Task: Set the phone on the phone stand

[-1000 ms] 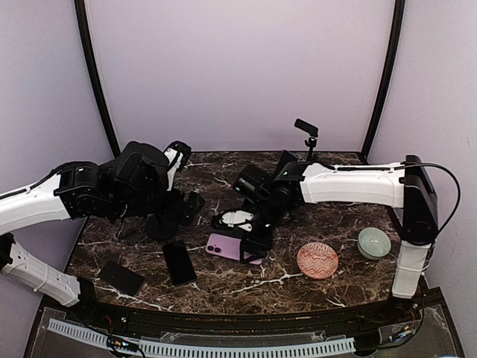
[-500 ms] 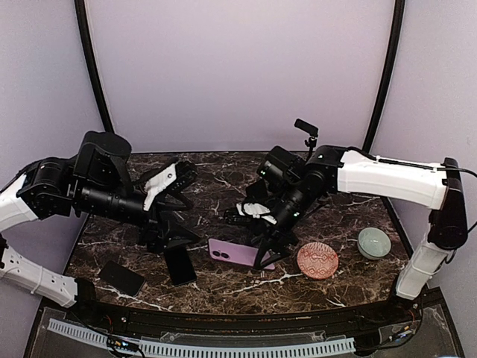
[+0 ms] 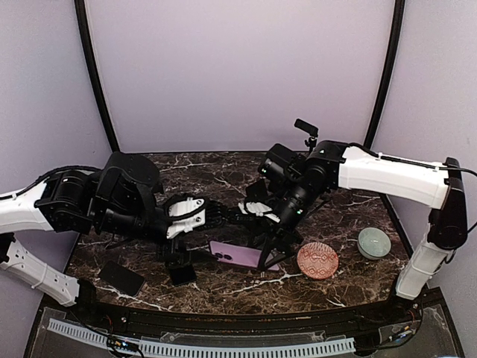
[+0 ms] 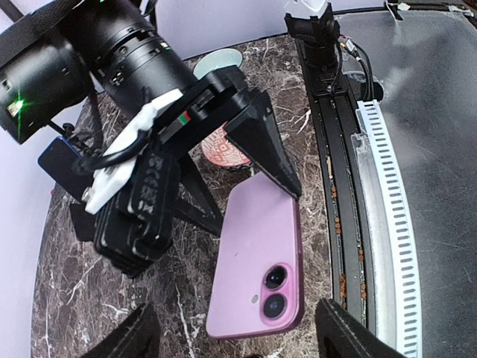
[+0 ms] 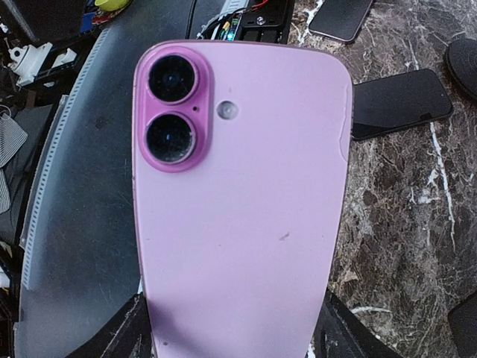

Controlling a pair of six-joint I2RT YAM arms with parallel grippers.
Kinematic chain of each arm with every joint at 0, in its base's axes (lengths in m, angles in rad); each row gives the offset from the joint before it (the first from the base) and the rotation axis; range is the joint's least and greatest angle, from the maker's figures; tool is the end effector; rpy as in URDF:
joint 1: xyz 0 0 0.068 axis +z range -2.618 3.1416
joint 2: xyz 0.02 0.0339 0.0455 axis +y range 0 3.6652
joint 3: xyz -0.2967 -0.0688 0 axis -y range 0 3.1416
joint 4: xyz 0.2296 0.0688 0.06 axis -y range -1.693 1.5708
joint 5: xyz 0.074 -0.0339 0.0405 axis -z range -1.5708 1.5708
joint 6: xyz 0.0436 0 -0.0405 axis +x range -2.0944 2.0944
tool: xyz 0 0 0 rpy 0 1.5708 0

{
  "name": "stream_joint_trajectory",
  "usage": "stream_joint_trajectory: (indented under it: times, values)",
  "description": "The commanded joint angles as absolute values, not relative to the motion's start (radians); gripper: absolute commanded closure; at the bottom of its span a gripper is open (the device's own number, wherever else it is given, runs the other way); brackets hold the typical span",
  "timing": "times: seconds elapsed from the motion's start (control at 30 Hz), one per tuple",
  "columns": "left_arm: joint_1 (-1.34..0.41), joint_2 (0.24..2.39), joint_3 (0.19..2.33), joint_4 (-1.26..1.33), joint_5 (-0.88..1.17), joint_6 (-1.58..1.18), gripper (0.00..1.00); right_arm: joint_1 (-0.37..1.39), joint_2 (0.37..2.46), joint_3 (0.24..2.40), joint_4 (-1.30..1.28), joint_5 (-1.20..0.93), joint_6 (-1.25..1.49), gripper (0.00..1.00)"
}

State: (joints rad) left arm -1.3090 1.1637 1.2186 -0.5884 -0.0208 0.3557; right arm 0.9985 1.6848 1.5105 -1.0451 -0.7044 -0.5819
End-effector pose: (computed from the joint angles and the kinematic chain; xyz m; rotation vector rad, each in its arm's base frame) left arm 0.0603 -0.2217 0.3987 1.5832 1.4584 -0.5438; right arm 0.1535 0.2903 0.3269 -2.0782 1.8060 1.0888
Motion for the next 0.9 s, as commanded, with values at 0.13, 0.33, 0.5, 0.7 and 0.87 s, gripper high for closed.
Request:
stream_joint_trajectory:
  times: [0.13,0.33,0.5,0.7,0.87]
  values:
    - [-1.469,1.213,1.255,-0.554,-0.260,0.535,0.29,0.996,1.697,1.566,-1.096,-0.780,-0.608,0.67]
    - [-1.513,1.223,1.258,-0.571,-0.343,0.579,0.31,0.994,1.725,1.581,-1.125,-0.821,-0.610,0.68]
    - [-1.535,1.247,1.248,-0.577,-0.392,0.608,0.37,0.994,1.730,1.590,-1.125,-0.838,-0.602,0.68]
    - [-1.562,1.246,1.253,-0.596,-0.380,0.617,0.43,0.991,1.738,1.585,-1.130,-0.838,-0.601,0.68]
    - [-1.563,1.250,1.244,-0.609,-0.402,0.612,0.47,0.989,1.749,1.590,-1.128,-0.851,-0.594,0.68]
